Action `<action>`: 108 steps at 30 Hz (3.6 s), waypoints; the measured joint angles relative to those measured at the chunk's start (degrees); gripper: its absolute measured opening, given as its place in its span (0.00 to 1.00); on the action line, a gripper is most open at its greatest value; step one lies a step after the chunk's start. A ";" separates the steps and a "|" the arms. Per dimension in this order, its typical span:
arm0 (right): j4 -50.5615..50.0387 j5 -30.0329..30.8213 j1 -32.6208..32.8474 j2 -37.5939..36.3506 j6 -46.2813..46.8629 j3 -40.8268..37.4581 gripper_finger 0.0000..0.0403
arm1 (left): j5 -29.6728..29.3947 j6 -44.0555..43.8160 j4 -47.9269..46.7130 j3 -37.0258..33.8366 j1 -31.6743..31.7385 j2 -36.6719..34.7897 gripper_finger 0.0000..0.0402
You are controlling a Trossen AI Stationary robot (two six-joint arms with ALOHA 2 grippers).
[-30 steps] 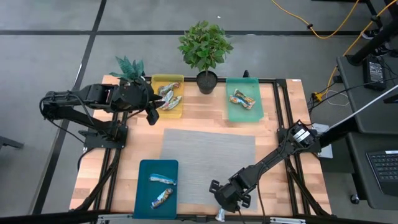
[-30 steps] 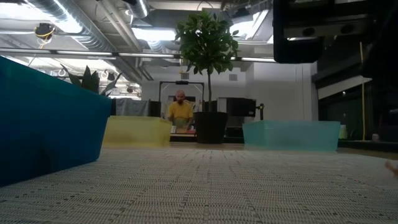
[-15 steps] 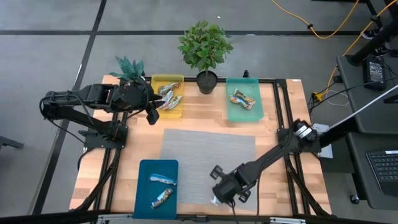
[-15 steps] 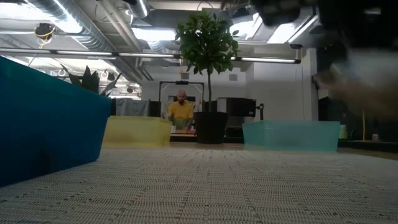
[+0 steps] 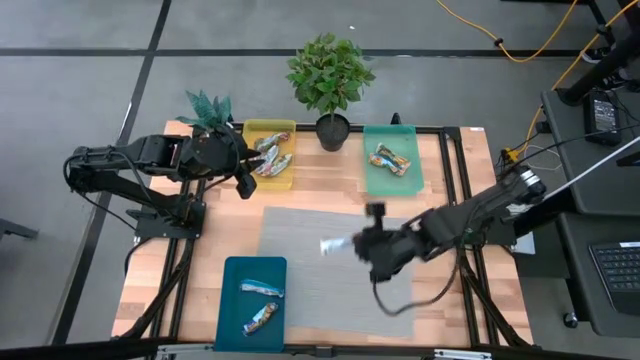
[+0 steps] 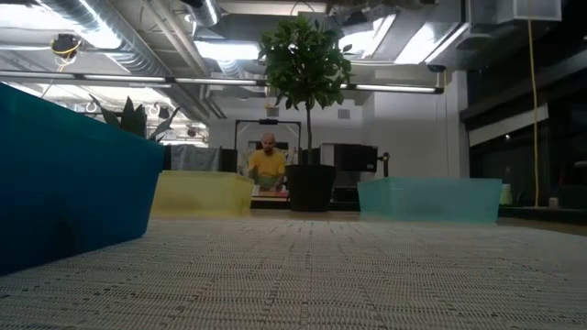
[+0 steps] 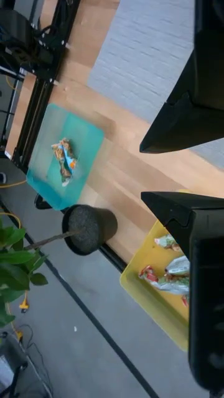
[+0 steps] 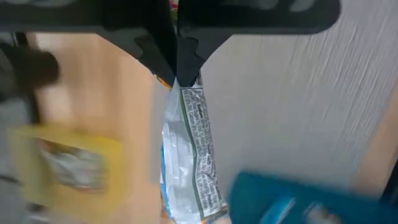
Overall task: Pick and place Granola Bars by type
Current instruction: Put the yellow granola bar into the blue transparent bin
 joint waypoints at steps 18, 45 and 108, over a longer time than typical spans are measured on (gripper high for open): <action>-0.23 7.68 -11.64 -14.78 15.20 0.00 0.01 | -2.98 0.14 0.43 0.00 0.06 0.00 0.25; -21.44 3.73 -47.86 -26.26 1.98 14.58 0.01 | -7.39 -0.07 0.45 0.00 0.06 0.00 0.25; 17.53 -30.64 -81.74 -10.60 -10.45 -36.72 0.01 | -14.31 -7.58 0.45 -0.02 1.83 3.69 0.25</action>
